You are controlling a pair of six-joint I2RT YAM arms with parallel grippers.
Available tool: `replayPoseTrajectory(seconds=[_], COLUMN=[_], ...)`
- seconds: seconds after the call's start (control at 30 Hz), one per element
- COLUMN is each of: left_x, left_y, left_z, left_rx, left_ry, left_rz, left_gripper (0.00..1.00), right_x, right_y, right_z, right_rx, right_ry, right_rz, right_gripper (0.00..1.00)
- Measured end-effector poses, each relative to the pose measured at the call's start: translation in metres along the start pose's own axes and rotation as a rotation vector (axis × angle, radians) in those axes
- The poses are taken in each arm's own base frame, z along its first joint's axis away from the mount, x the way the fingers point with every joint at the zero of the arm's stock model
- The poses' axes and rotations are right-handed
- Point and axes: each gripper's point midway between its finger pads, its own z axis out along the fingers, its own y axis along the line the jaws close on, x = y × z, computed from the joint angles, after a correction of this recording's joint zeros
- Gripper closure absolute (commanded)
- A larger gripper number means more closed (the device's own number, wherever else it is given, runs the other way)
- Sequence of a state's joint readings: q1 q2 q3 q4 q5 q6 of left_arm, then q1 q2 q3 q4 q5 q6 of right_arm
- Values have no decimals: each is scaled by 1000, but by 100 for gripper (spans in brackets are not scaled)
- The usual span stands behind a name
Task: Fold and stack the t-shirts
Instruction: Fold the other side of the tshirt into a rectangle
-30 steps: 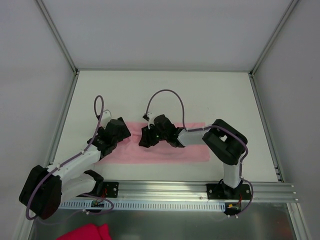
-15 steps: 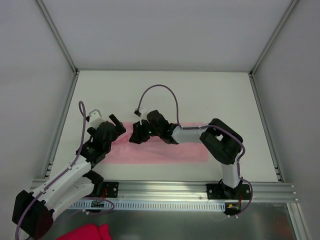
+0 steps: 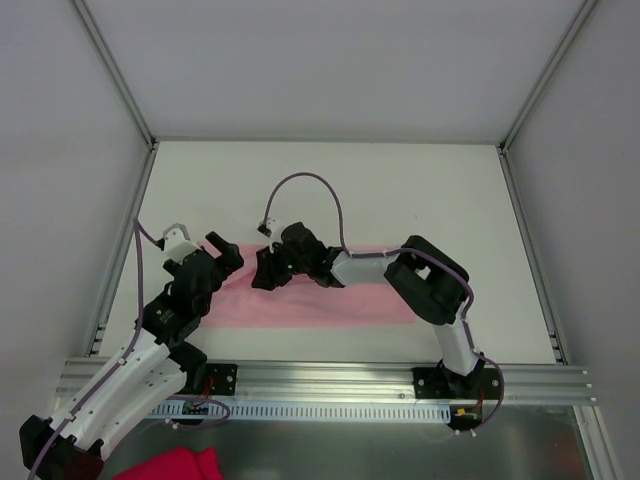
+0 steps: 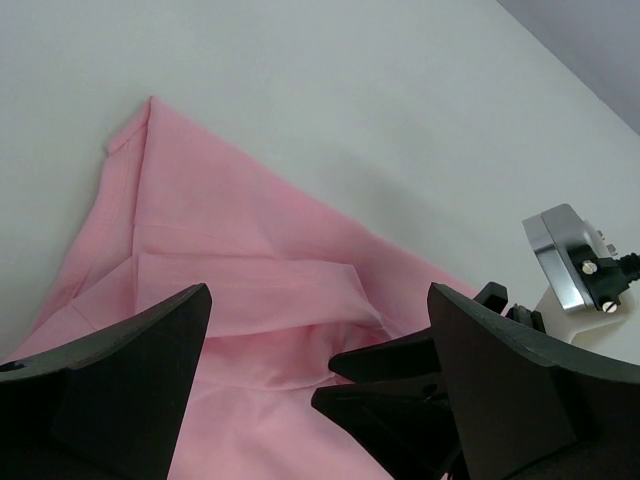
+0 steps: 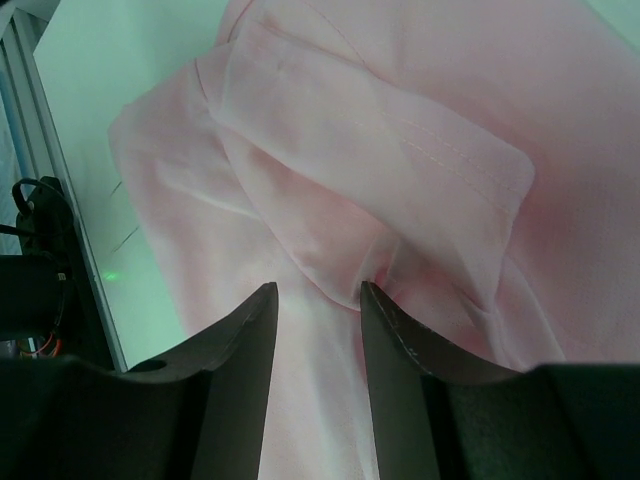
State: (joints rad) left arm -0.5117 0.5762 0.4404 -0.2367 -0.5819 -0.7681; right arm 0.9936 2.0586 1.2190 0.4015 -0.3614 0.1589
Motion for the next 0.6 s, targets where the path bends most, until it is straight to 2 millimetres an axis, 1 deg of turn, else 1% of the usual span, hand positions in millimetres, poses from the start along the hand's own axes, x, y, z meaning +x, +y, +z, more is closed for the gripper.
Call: replayPoseTrajectory(seconds=[0.1,0.2,0.3,0.47,0.6], left_x=[2,3,3,1,0], left_y=[2,3,4,6,6], left_z=[0,0,-1,-5,-7], left_rx=[-5,-9,-10,-7,-2], left_ry=[6,11,12,9,4], left_rz=[6,10,12,9,4], left_gripper=[8,8,7,7,7], right_x=[3,0,-1,13,14], right_y=[-2,-5,-12,-29,-30], right_z=[1,3,3,1,0], right_rx=[10,26,79,218,245], right_ry=[11,11,13,49,52], right_rz=[-6,-17,-40,-111,-145], right_gripper=[58,59,59,59,59])
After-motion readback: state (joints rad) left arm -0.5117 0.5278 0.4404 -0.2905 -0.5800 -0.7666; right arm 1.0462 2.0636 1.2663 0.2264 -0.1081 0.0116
